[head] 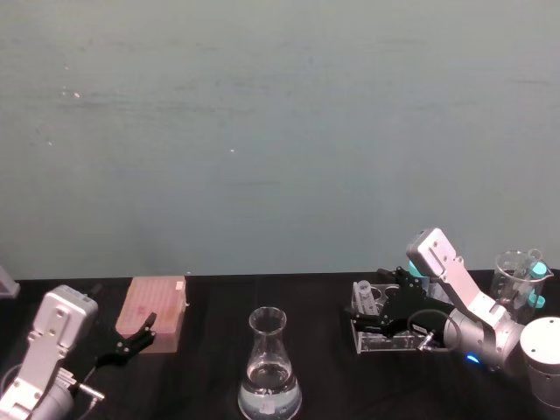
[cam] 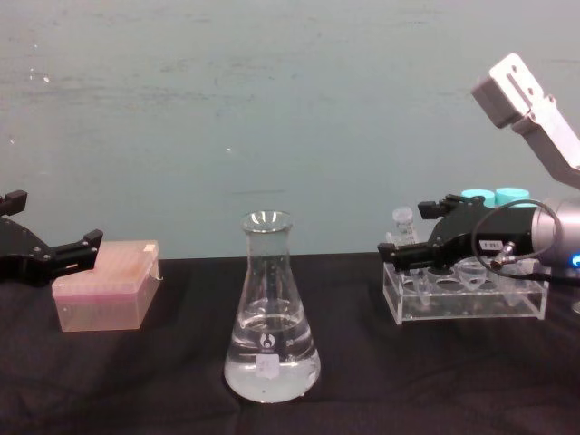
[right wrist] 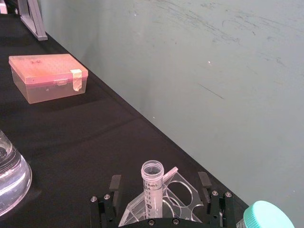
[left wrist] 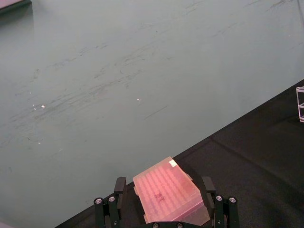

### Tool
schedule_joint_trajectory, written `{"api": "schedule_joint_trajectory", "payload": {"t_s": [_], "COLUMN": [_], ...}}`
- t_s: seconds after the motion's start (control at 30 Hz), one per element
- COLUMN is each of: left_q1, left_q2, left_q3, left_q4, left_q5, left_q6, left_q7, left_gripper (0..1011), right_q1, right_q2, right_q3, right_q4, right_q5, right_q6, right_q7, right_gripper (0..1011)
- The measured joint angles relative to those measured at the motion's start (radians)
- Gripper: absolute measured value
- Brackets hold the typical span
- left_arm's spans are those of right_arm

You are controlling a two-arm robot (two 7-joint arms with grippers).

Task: Pour the liquid from the test tube into the beaker using one hand.

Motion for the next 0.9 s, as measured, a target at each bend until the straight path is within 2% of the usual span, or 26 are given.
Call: {"api": "schedule_joint_trajectory", "payload": {"t_s": [0.77,0.9], "left_q1": [0.0,0.0], "left_q2": [0.0,0.0], "left_q3": [0.0,0.0], "left_q4": [0.0,0.0], "left_q5": [0.0,0.0], "left_q6": [0.0,0.0], "left_q7": [0.0,0.0], "left_gripper": [1000,1000], "right_q1": [-0.001,-0.001], "right_q2": [0.001,0.001], "right_q3": [-0.001,-0.001], "right_q4": [-0.002,-0.002], "right_q5": [0.001,0.002], "right_q6": [0.001,0.001], "right_q7": [0.0,0.0], "right_gripper": [1003,965]}}
